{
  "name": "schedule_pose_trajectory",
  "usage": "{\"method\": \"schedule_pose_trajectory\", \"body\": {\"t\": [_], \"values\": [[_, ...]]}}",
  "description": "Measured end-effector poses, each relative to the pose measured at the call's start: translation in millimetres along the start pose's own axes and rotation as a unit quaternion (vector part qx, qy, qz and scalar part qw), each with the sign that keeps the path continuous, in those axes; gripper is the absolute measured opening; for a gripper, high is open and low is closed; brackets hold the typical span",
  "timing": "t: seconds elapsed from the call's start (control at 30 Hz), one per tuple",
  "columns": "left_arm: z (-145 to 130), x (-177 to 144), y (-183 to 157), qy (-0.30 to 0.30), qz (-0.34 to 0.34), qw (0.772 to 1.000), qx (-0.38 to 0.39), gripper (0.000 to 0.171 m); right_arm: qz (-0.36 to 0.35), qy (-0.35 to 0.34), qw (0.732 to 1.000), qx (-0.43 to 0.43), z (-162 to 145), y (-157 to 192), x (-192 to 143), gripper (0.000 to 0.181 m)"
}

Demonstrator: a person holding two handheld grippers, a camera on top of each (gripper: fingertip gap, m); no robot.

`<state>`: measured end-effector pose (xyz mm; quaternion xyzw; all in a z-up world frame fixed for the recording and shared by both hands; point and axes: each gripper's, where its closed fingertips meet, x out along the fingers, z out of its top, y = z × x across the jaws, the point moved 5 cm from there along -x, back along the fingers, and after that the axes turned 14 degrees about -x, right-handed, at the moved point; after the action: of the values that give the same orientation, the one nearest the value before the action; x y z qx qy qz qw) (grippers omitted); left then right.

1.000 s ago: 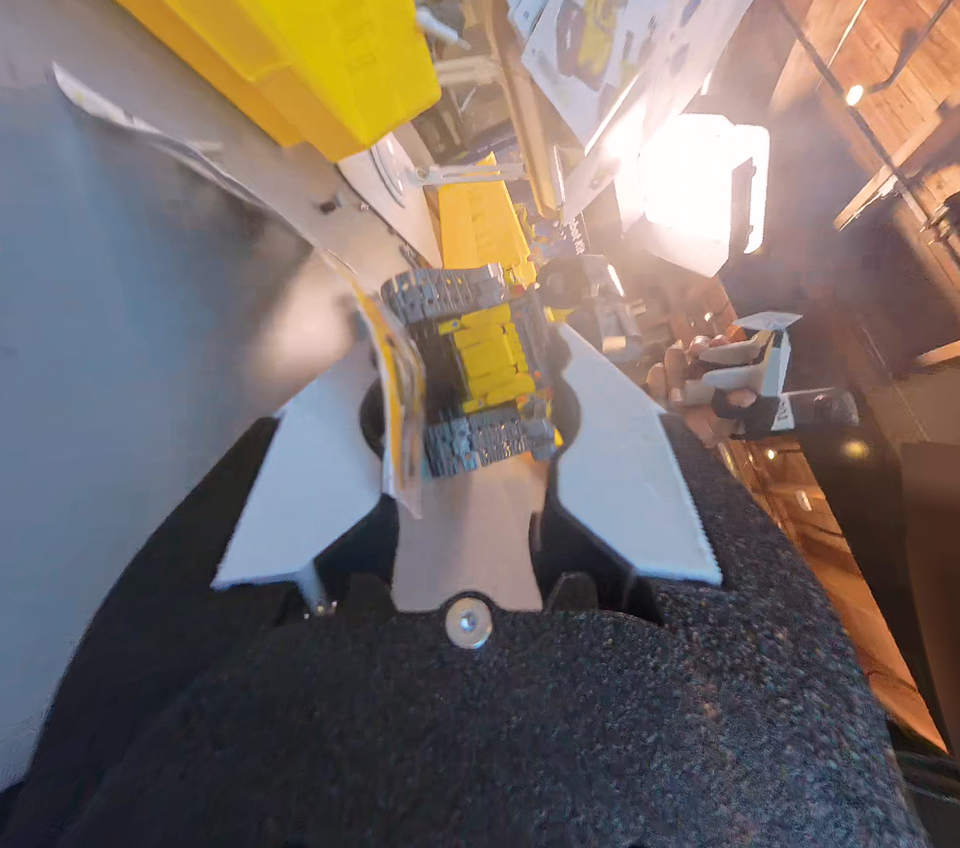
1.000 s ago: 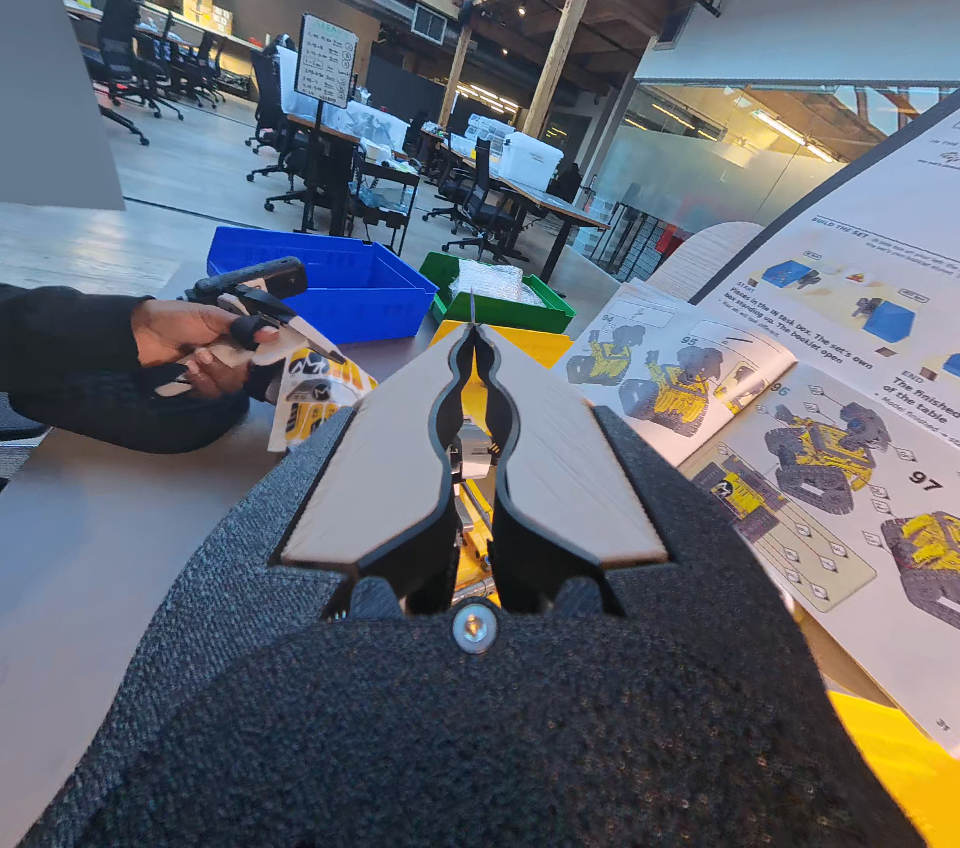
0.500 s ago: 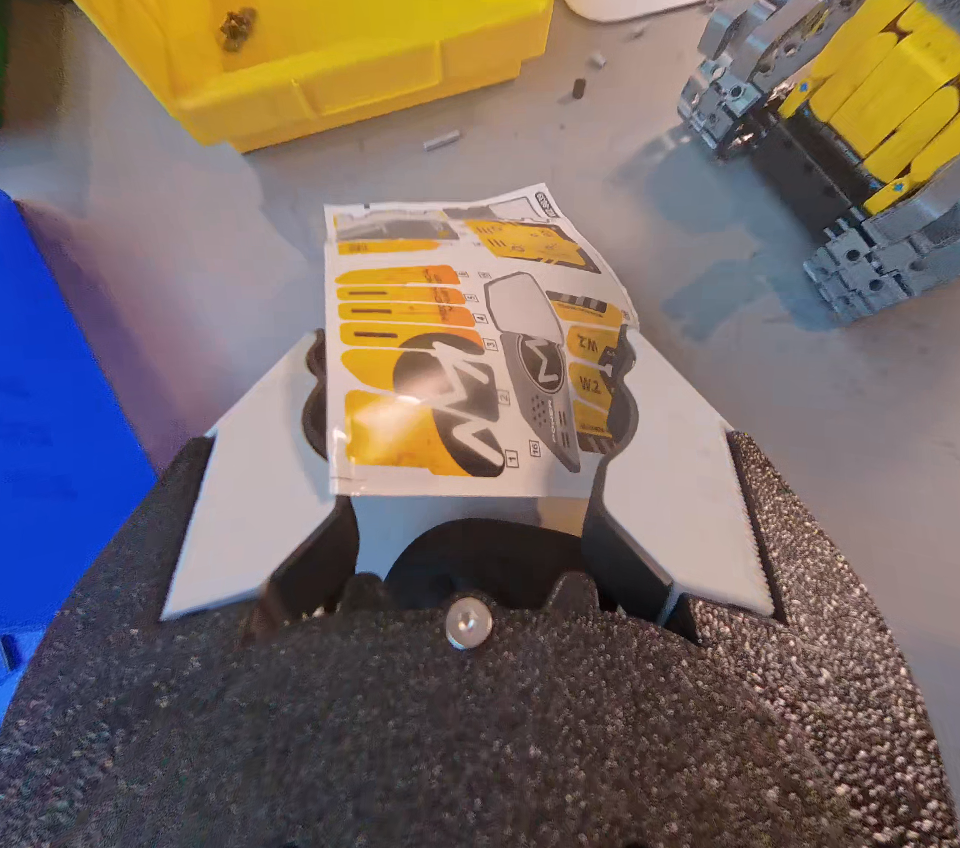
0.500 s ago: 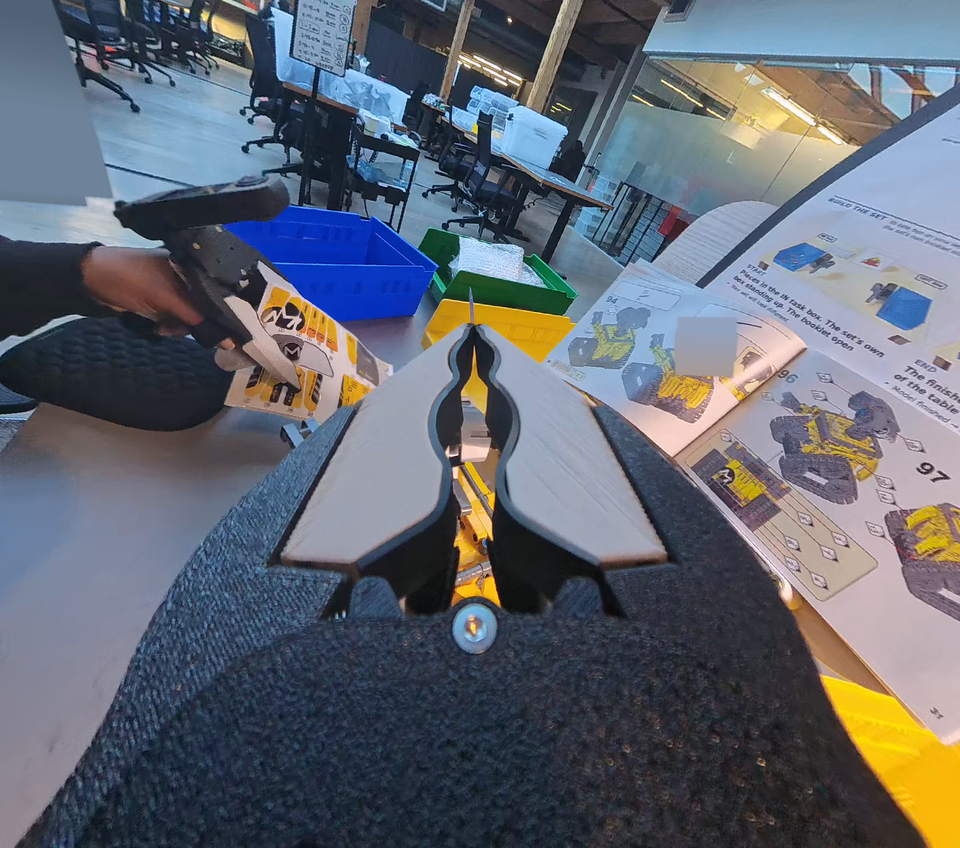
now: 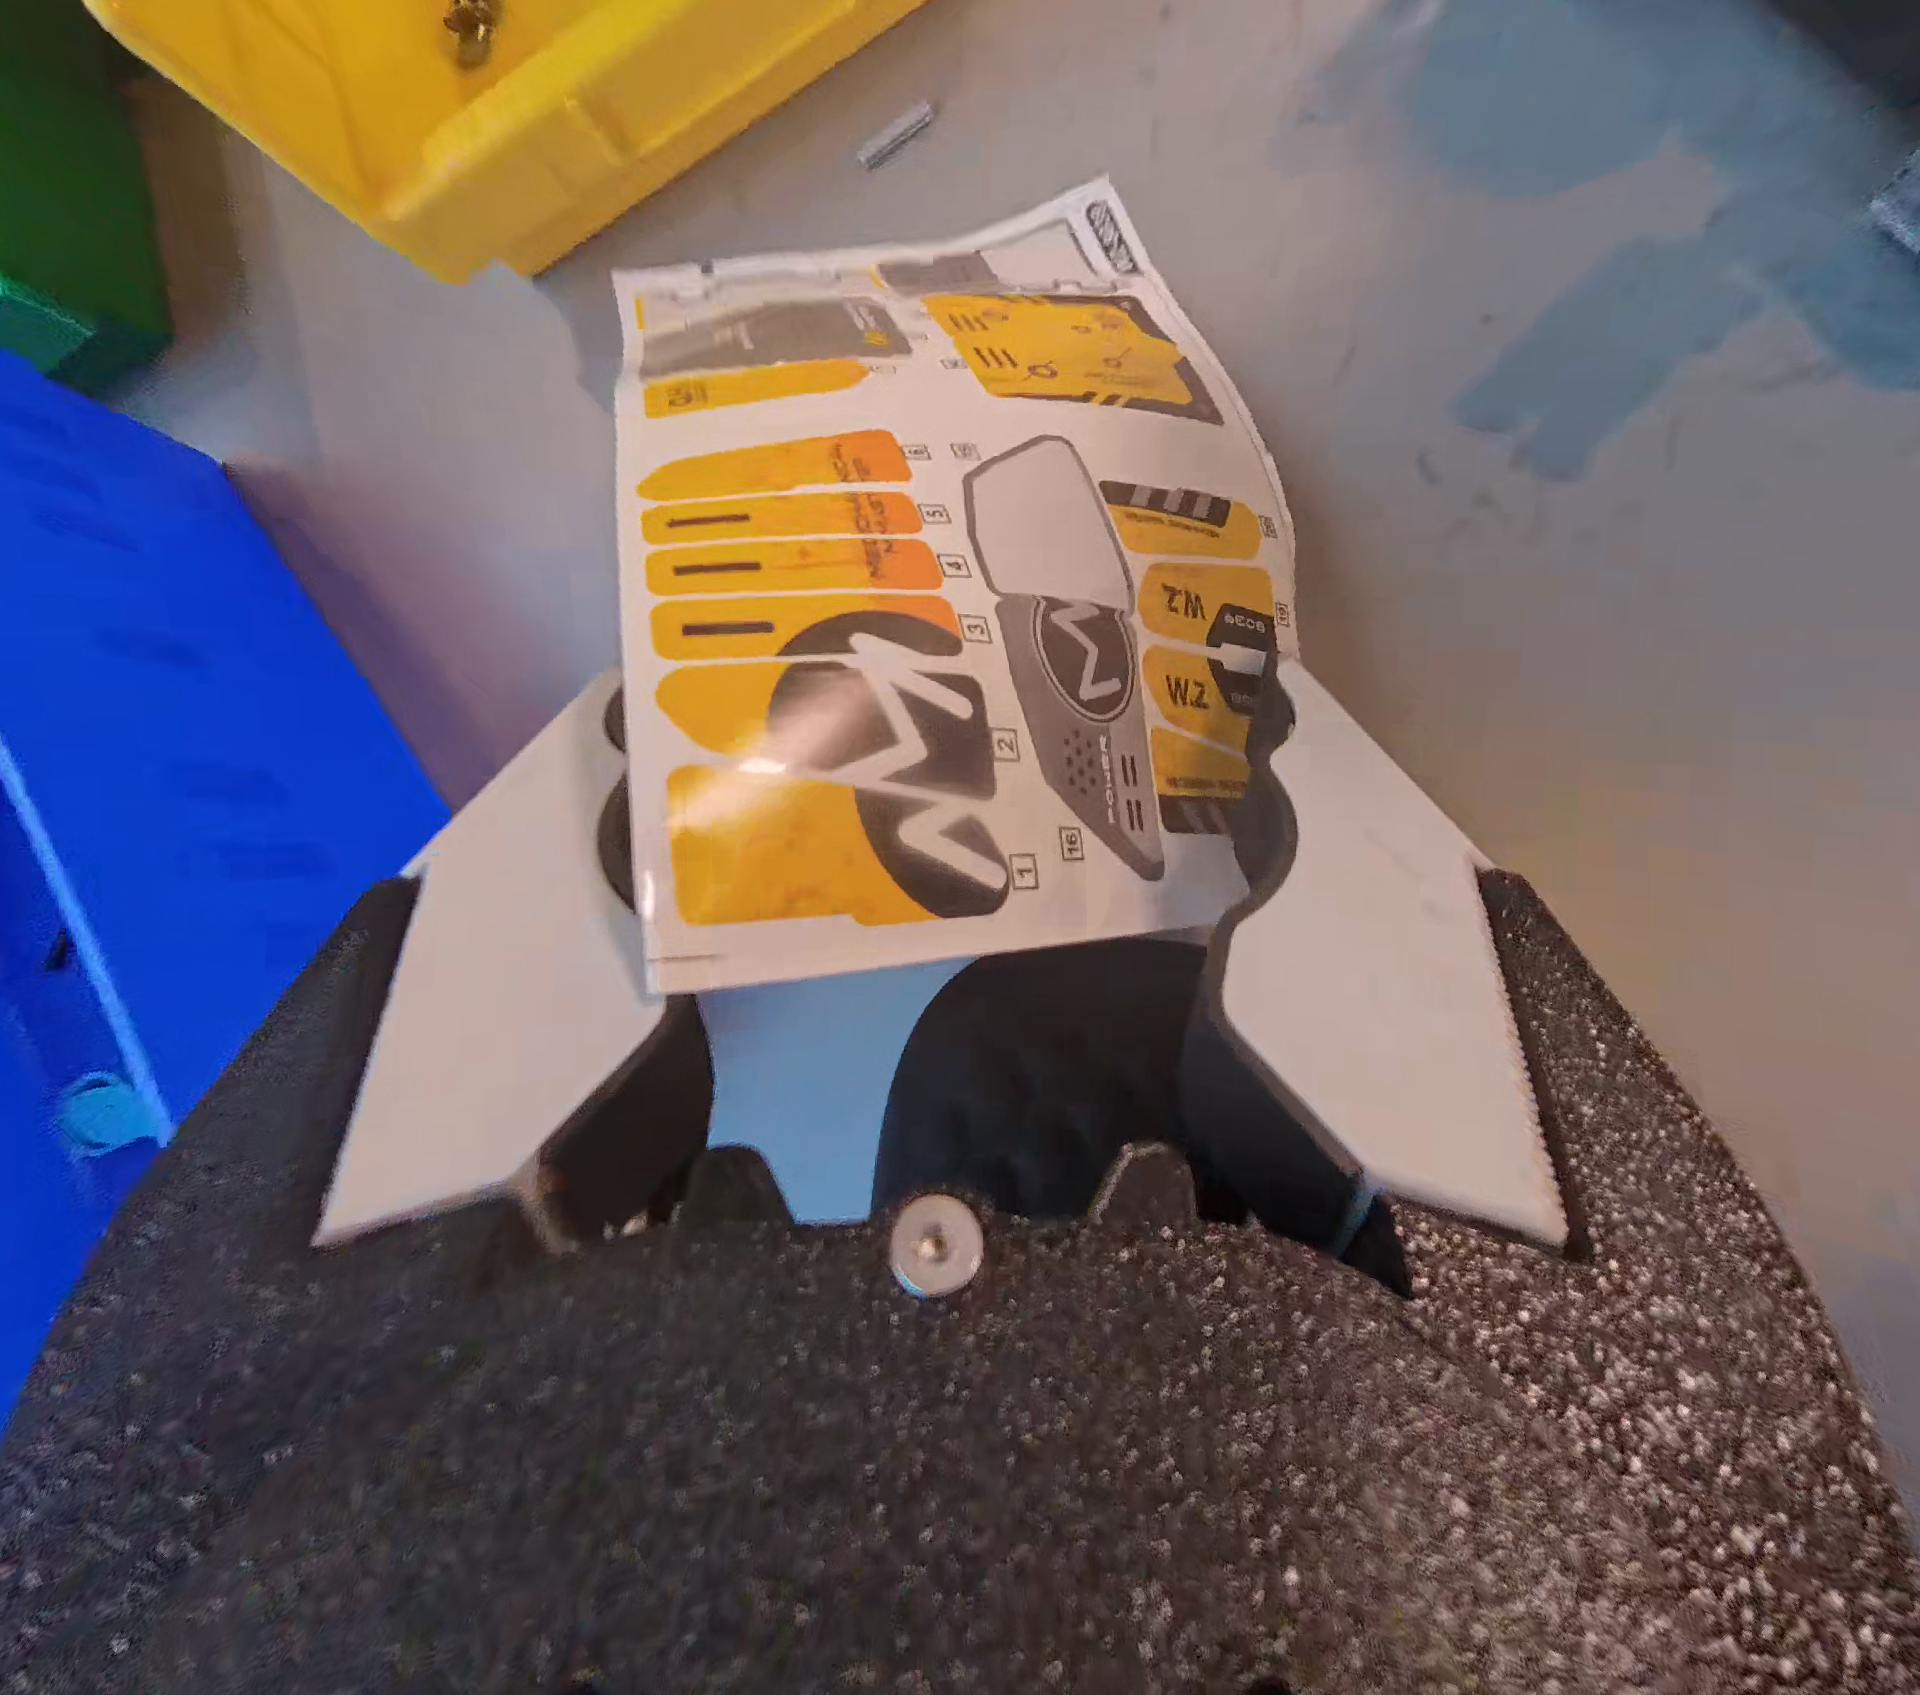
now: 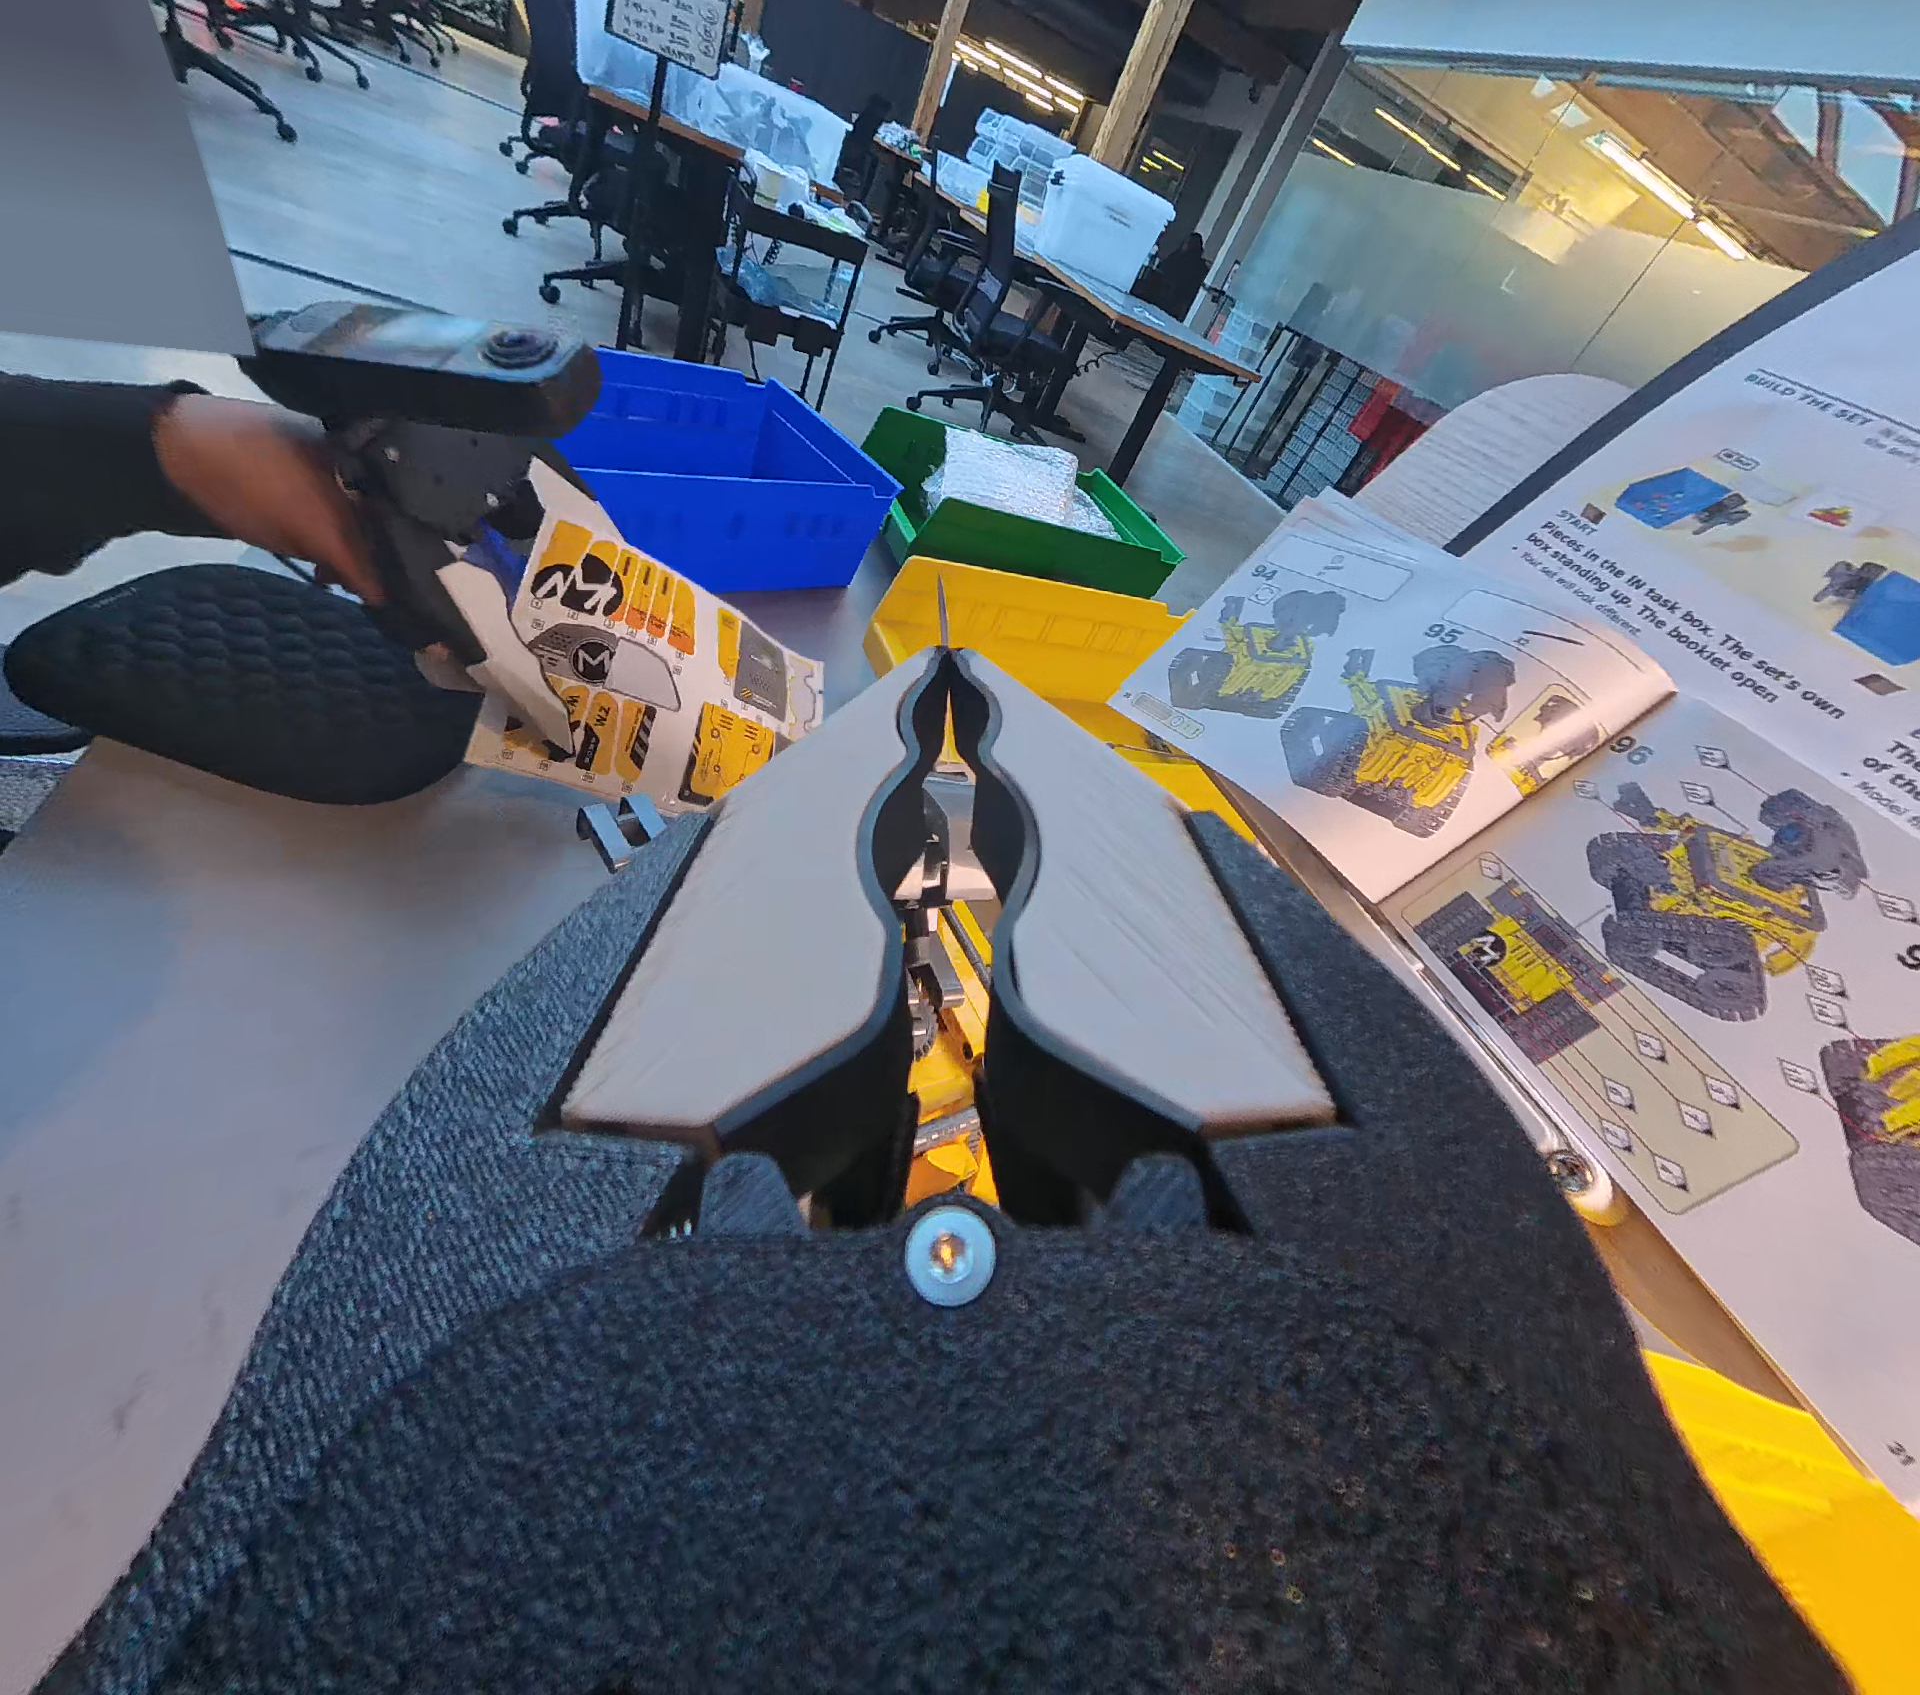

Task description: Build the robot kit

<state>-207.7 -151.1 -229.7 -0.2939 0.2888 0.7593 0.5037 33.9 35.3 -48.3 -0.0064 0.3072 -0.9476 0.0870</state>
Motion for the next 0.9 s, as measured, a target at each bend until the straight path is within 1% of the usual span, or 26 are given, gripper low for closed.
{"method": "schedule_pose_trajectory", "body": {"t": [0.07, 0.13, 0.17, 0.2, 0.23, 0.27, 0.3, 0.33, 0.4, 0.43, 0.5, 0.57, 0.6, 0.63, 0.67, 0.7, 0.73, 0.77, 0.8, 0.87, 0.9], "values": [[-7, 7, -6, 0.049, -0.009, 0.998, 0.035, 0.112, 0.002, 0.000, 1.000, 0.001, -1, 1, 1, 0.000], [-12, 17, -11, 0.089, -0.018, 0.993, 0.070, 0.115, 0.005, 0.001, 1.000, 0.000, -1, 2, 2, 0.000], [-12, 23, -14, 0.099, -0.025, 0.991, 0.082, 0.117, 0.006, 0.002, 1.000, 0.000, -1, 2, 3, 0.000], [-9, 28, -18, 0.101, -0.046, 0.991, 0.077, 0.119, 0.006, 0.003, 1.000, -0.001, -1, 3, 3, 0.000], [-3, 32, -23, 0.092, -0.086, 0.991, 0.053, 0.120, 0.007, 0.003, 1.000, -0.003, -1, 3, 3, 0.000], [5, 34, -28, 0.082, -0.134, 0.987, 0.014, 0.119, 0.006, 0.005, 1.000, -0.005, 0, 3, 3, 0.000], [13, 35, -28, 0.076, -0.167, 0.983, -0.025, 0.118, 0.006, 0.006, 1.000, -0.008, 0, 3, 2, 0.000], [19, 37, -22, 0.074, -0.166, 0.982, -0.046, 0.120, 0.005, 0.007, 1.000, -0.010, 1, 3, 2, 0.000], [26, 35, -9, 0.061, -0.128, 0.989, -0.038, 0.128, 0.005, 0.008, 1.000, -0.013, 1, 3, 1, 0.000], [30, 31, -7, 0.048, -0.126, 0.990, -0.038, 0.128, 0.004, 0.009, 1.000, -0.014, 1, 3, 0, 0.000], [40, 20, -6, 0.005, -0.146, 0.987, -0.062, 0.130, 0.004, 0.009, 1.000, -0.012, 0, 2, 0, 0.000], [52, 10, -1, -0.066, -0.167, 0.979, -0.101, 0.136, 0.005, 0.006, 1.000, -0.006, -2, 1, 0, 0.000], [55, 6, 1, -0.090, -0.178, 0.973, -0.119, 0.132, 0.005, 0.006, 1.000, -0.004, -2, 1, 1, 0.000], [52, 6, 3, -0.089, -0.173, 0.973, -0.124, 0.124, 0.006, 0.005, 1.000, -0.003, -3, 1, 1, 0.000], [45, 10, 4, -0.071, -0.147, 0.982, -0.099, 0.122, 0.007, 0.005, 1.000, -0.002, -3, 1, 1, 0.000], [36, 16, 2, -0.040, -0.117, 0.991, -0.059, 0.125, 0.007, 0.006, 1.000, -0.003, -3, 2, 2, 0.000], [25, 21, -1, -0.001, -0.098, 0.995, -0.021, 0.128, 0.008, 0.006, 1.000, -0.003, -3, 2, 2, 0.000], [15, 26, -6, 0.034, -0.087, 0.996, 0.012, 0.131, 0.009, 0.006, 1.000, -0.003, -3, 3, 3, 0.000], [9, 29, -8, 0.058, -0.072, 0.995, 0.046, 0.133, 0.010, 0.007, 1.000, -0.004, -2, 3, 3, 0.000], [4, 27, -9, 0.084, -0.030, 0.988, 0.127, 0.131, 0.011, 0.010, 1.000, -0.007, -2, 4, 3, 0.000], [2, 24, -10, 0.101, -0.017, 0.981, 0.167, 0.134, 0.011, 0.011, 1.000, -0.009, -2, 4, 3, 0.000]]}}
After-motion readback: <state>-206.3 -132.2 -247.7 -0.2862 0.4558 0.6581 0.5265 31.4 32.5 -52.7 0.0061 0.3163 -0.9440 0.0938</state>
